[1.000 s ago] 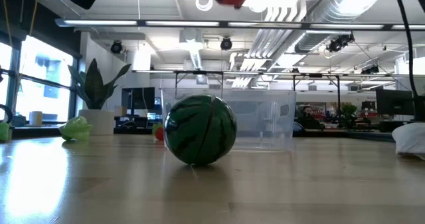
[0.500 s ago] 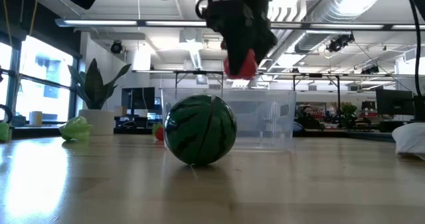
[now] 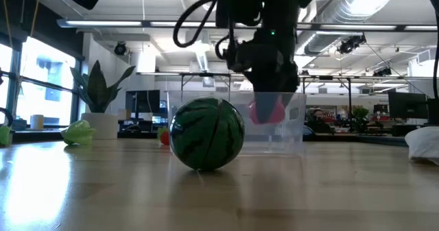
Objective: Pick and placing Produce into tupperware
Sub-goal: Put the red apple into the transparent bin
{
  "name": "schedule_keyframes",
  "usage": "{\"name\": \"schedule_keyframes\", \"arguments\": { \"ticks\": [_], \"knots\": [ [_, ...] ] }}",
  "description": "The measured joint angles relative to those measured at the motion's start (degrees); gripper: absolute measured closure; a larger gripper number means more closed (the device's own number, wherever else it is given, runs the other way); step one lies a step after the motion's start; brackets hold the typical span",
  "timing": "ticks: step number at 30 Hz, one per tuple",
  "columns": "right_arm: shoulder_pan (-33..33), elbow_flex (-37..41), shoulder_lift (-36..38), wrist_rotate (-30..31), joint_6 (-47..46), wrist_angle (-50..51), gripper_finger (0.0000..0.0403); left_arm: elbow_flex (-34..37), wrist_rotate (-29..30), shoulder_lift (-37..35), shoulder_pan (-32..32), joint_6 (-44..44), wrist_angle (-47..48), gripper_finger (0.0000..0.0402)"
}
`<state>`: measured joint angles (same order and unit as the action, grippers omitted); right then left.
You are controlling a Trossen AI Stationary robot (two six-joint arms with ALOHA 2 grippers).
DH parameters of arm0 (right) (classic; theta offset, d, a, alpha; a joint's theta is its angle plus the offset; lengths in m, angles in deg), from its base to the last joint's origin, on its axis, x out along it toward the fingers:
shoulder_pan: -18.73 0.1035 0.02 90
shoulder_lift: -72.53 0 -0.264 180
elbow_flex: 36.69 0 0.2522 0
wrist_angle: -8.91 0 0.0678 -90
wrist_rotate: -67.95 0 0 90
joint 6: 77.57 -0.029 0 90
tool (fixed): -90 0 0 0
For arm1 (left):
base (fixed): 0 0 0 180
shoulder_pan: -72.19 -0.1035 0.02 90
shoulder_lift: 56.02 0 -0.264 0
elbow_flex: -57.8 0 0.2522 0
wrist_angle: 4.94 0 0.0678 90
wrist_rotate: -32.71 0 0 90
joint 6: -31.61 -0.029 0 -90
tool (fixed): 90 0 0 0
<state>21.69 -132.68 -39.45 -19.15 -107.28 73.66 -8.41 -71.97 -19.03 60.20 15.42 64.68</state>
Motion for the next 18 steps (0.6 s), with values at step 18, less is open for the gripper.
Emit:
{"name": "schedule_keyframes", "arguments": {
  "ticks": [18],
  "knots": [
    [-1.49, 5.49, -0.38, -1.68, 8.87, -8.14, 0.0142, 0.0, 0.0, 0.01, 0.02, -0.01, 0.0, 0.0334]
  ]
}}
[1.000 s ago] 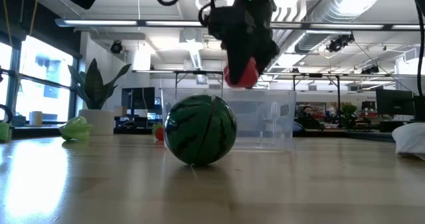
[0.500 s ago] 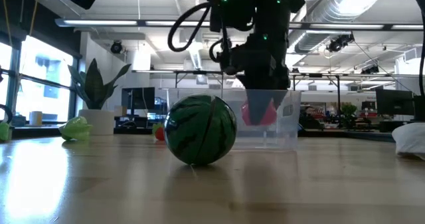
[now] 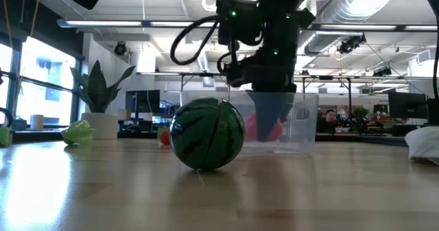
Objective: Pick and placing Produce into tupperware
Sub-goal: Put the red apple into the transparent bin
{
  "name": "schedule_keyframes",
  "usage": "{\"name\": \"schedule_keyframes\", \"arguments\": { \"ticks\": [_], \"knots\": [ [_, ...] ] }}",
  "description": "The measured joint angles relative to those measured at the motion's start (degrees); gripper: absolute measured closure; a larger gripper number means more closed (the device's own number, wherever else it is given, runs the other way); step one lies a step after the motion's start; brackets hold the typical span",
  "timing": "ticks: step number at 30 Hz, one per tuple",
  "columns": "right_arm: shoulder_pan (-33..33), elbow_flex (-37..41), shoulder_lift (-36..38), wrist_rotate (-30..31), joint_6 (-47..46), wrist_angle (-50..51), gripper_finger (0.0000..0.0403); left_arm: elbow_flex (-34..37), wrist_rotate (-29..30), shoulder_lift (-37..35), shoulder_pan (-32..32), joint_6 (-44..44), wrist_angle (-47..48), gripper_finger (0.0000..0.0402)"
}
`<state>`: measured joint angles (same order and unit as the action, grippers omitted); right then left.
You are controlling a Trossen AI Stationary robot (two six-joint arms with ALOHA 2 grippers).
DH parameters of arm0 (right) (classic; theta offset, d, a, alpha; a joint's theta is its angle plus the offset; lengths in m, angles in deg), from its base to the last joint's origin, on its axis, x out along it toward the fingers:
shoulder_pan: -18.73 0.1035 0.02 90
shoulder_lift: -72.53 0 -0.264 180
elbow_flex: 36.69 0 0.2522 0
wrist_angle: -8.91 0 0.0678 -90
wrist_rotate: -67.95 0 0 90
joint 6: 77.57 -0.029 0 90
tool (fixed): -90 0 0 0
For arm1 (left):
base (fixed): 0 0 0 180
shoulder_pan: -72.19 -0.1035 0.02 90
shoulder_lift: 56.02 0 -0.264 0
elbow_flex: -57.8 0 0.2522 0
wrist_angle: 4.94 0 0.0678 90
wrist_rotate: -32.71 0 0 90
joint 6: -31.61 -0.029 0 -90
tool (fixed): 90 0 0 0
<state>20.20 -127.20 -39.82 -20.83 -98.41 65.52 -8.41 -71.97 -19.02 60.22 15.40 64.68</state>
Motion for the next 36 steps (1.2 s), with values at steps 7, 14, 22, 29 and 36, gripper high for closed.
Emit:
{"name": "schedule_keyframes", "arguments": {
  "ticks": [7, 14, 22, 29, 36],
  "knots": [
    [0.05, -0.07, 0.05, 0.15, 1.86, -0.44, 0.0142, 0.0, -0.01, 0.0, 0.0, 0.0, 0.0, 0.0334],
    [0.74, -0.07, 0.07, 4.74, 0.92, -0.46, 0.0136, 0.0, -0.02, -0.02, -0.01, 0.02, 0.0, 0.0334],
    [1.21, -0.09, 0.07, 4.34, -0.1, -0.29, 0.0131, 0.0, 0.0, 0.0, 0.0, 0.02, 0.0, 0.0334],
    [1.16, -0.2, -1.13, 2.64, -2.43, 0.45, 0.013, 0.0, -0.01, -0.02, -0.02, 0.01, 0.0, 0.0334],
    [1.18, -0.72, -2.17, 1.87, -1.34, 0.55, 0.013, 0.0, -0.01, -0.01, -0.02, 0.01, 0.0, 0.0334]
  ]
}}
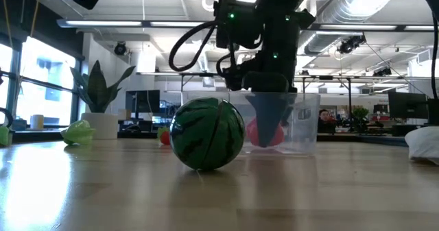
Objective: Pick and placing Produce into tupperware
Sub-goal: Put the red apple into the transparent bin
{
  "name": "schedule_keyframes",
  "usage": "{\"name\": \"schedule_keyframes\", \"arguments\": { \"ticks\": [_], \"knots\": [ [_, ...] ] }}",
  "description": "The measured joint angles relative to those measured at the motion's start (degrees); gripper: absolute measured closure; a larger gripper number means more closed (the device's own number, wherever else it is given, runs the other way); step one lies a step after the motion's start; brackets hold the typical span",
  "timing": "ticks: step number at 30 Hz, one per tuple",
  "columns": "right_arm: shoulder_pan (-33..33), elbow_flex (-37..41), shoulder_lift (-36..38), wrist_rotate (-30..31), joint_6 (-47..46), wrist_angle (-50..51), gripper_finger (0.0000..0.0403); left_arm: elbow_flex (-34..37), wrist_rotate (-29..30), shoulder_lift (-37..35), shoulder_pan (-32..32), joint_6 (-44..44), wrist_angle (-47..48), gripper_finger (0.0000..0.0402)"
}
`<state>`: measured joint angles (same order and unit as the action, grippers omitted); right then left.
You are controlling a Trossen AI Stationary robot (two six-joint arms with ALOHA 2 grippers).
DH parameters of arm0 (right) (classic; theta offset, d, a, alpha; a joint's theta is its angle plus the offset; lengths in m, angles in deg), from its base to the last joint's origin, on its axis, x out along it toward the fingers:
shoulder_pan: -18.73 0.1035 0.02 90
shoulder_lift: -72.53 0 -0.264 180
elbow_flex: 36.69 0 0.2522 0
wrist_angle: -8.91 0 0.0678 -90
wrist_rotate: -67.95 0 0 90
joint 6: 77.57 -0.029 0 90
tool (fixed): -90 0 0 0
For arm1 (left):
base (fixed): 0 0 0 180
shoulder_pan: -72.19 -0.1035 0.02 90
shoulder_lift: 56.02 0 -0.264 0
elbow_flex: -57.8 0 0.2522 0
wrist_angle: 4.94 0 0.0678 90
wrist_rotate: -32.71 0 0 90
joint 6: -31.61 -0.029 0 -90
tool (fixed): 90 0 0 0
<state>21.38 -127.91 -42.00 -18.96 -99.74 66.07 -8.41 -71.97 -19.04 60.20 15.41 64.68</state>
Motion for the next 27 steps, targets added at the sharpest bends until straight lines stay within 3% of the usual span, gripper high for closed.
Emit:
{"name": "schedule_keyframes", "arguments": {
  "ticks": [13, 27],
  "knots": [
    [1.53, -1.43, -0.19, 5.71, 1.47, 0.59, 0.013, 0.0, 0.0, -0.01, 0.0, 0.01, 0.0, 0.0334],
    [1.59, -1.34, -0.21, 5.7, -1.33, 1.15, 0.0116, 0.0, -0.01, 0.01, 0.0, 0.01, 0.0, 0.0334]
  ]
}}
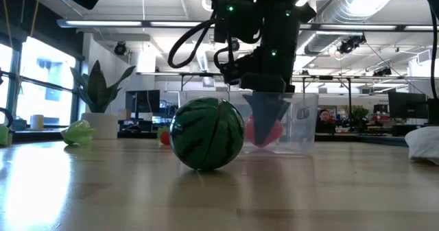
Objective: Pick and placing Produce into tupperware
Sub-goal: Put the red apple into the transparent bin
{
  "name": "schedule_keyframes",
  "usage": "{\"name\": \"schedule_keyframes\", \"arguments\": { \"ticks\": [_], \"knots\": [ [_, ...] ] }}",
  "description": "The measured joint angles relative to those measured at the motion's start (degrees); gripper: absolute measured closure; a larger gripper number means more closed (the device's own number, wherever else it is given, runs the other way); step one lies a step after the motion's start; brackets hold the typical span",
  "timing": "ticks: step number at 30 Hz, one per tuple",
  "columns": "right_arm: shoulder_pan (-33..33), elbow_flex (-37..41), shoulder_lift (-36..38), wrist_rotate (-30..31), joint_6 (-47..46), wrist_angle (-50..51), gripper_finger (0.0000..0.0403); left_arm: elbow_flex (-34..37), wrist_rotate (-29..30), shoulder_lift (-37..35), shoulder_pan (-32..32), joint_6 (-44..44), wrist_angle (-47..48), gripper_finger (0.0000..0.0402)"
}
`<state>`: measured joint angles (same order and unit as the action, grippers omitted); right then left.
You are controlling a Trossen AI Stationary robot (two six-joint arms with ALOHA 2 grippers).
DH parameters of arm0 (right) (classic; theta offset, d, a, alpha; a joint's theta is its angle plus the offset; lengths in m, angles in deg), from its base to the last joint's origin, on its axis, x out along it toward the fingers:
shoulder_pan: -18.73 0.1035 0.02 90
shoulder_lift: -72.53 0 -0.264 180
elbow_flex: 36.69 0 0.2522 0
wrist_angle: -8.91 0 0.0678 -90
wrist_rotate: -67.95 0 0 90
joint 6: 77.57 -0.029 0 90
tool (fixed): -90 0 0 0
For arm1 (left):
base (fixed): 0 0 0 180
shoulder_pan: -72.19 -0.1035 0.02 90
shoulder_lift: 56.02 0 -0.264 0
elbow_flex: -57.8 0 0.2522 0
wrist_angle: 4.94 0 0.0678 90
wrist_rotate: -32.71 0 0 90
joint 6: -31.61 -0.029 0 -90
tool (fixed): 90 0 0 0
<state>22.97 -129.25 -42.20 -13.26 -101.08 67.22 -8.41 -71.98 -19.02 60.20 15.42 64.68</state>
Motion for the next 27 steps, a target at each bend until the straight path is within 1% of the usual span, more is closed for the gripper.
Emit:
{"name": "schedule_keyframes", "arguments": {
  "ticks": [13, 24, 27],
  "knots": [
    [0.03, -0.26, -0.04, -0.04, -1.32, 1.99, 0.0116, 0.0, 0.0, -0.01, 0.02, 0.0, 0.0, 0.0334],
    [0.19, -7.31, -0.31, 0.92, -0.85, 8.24, 0.0116, 0.0, 0.0, 0.0, 0.02, 0.0, 0.0, 0.0334],
    [0.31, -8.67, -0.22, 1.3, -0.85, 8.5, 0.0116, 0.0, 0.0, -0.02, 0.0, 0.0, 0.0, 0.0334]
  ]
}}
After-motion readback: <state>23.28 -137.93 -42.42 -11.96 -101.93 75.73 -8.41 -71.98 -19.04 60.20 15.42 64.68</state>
